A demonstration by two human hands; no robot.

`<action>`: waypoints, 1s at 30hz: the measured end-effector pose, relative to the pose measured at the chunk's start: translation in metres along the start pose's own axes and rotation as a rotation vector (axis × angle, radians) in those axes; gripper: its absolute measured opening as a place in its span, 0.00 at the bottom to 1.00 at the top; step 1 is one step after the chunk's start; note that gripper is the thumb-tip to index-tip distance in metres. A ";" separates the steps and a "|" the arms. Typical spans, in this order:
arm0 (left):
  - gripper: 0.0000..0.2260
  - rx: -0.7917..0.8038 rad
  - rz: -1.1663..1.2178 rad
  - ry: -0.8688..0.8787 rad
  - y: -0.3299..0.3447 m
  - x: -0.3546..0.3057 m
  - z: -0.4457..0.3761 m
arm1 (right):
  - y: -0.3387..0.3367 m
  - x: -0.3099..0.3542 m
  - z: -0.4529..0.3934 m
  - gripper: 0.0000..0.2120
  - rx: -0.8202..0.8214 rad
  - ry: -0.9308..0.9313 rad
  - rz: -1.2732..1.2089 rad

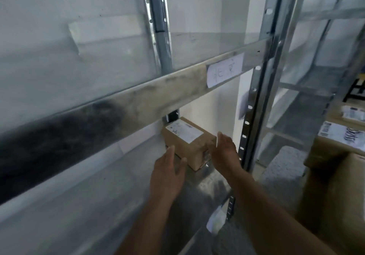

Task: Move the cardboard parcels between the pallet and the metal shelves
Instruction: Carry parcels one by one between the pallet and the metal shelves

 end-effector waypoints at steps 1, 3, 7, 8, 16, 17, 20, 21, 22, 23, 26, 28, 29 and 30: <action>0.27 0.033 0.010 -0.017 0.007 0.004 -0.006 | 0.007 0.000 -0.008 0.21 0.019 0.037 -0.015; 0.28 0.097 0.004 -0.052 0.021 0.012 -0.017 | 0.021 0.000 -0.020 0.18 0.040 0.081 -0.064; 0.29 0.216 -0.020 -0.126 0.042 0.019 -0.033 | 0.038 -0.006 -0.027 0.16 0.080 0.110 -0.112; 0.27 0.216 0.008 -0.153 0.045 0.019 -0.036 | 0.041 -0.008 -0.026 0.16 0.095 0.102 -0.085; 0.14 0.026 0.109 -0.312 0.040 0.026 -0.026 | 0.046 -0.011 0.011 0.10 0.214 0.180 -0.217; 0.14 0.022 0.139 -0.305 0.038 0.023 -0.020 | 0.041 -0.012 0.019 0.14 0.217 0.176 -0.233; 0.12 -0.001 0.222 -0.270 0.027 0.016 0.002 | 0.018 -0.010 0.043 0.21 0.218 0.129 -0.284; 0.12 -0.015 0.239 -0.265 0.022 0.014 0.011 | 0.010 -0.008 0.051 0.20 0.222 0.095 -0.297; 0.12 -0.029 0.251 -0.264 0.017 0.012 0.021 | 0.001 -0.006 0.060 0.20 0.225 0.068 -0.310; 0.13 -0.041 0.263 -0.266 0.011 0.010 0.033 | -0.009 -0.005 0.069 0.20 0.227 0.047 -0.329; 0.17 -0.080 0.305 -0.254 -0.009 -0.001 0.070 | -0.040 -0.002 0.101 0.19 0.216 -0.017 -0.405; 0.17 -0.086 0.335 -0.228 -0.024 -0.010 0.095 | -0.063 -0.002 0.123 0.17 0.191 -0.068 -0.428; 0.17 -0.084 0.346 -0.220 -0.031 -0.014 0.107 | -0.074 -0.002 0.134 0.17 0.180 -0.085 -0.436; 0.17 -0.085 0.360 -0.212 -0.038 -0.018 0.118 | -0.085 -0.003 0.144 0.16 0.169 -0.096 -0.449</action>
Point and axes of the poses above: each hand's wrist, its own z-axis away from the middle knuckle, its own y-axis out of the palm, x = y × z, the point moved 4 cm from there along -z, towards the middle knuckle, and after that the axes turned 15 degrees about -x, right-handed, at the moved point
